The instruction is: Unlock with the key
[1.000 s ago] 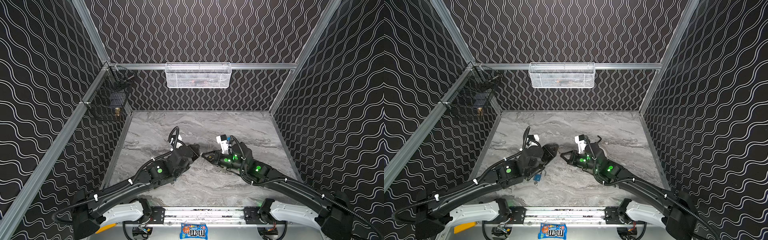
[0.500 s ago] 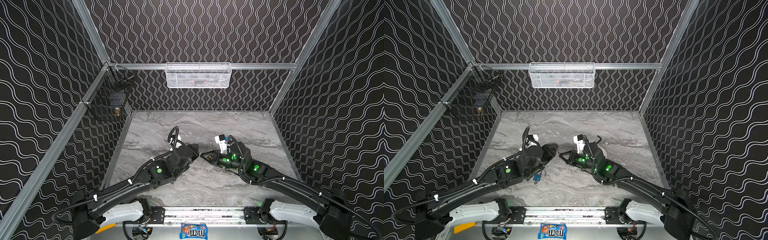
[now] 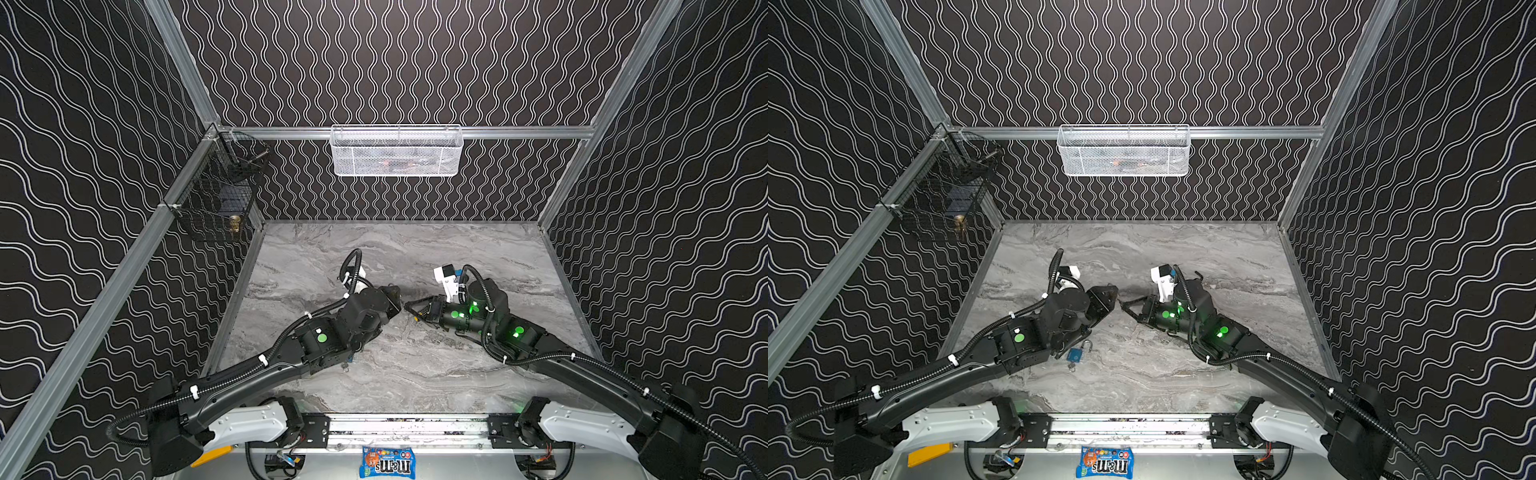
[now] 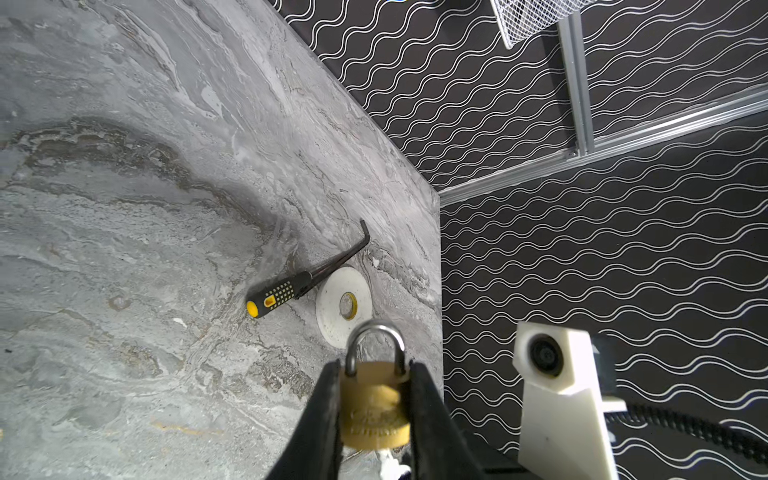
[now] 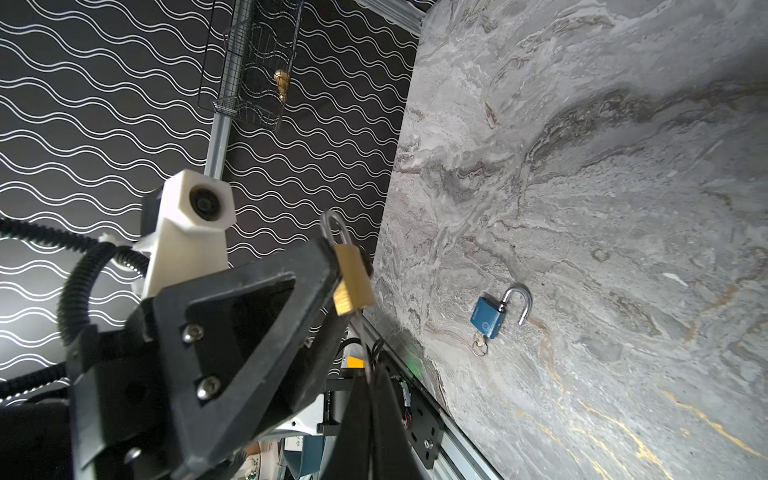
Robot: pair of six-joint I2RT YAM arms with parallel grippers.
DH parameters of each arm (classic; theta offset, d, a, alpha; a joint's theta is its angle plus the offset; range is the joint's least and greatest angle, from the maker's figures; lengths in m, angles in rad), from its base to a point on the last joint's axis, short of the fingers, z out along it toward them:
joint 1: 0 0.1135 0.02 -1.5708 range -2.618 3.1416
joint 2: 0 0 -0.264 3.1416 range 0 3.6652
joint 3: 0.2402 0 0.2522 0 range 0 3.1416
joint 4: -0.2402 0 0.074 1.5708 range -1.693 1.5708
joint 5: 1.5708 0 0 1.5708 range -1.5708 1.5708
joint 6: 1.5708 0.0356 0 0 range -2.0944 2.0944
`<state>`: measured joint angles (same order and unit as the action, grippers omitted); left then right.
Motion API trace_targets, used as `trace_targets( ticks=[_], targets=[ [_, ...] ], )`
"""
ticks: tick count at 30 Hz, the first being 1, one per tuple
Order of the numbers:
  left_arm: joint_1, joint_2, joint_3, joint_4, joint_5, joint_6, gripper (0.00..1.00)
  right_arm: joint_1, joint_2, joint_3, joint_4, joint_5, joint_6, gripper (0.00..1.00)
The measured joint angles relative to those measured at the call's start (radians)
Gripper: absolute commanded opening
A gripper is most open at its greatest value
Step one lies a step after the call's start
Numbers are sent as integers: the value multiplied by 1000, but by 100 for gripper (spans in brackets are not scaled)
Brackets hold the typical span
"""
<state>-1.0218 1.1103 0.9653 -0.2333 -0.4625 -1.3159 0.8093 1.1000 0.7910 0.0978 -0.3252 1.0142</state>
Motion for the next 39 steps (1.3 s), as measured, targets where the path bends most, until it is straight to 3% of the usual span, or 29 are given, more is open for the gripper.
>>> trace_targets(
  ticks=[12,29,39],
  targets=[
    [0,-13,-13,-32,1,-17,0,15,16,7,-8,14,3,0],
    [0,-16,-48,-7,26,-178,0,171,-18,-72,55,327,-13,0],
    [2,-46,-64,19,-1,-203,0,174,-3,-91,157,355,-58,0]
  ],
)
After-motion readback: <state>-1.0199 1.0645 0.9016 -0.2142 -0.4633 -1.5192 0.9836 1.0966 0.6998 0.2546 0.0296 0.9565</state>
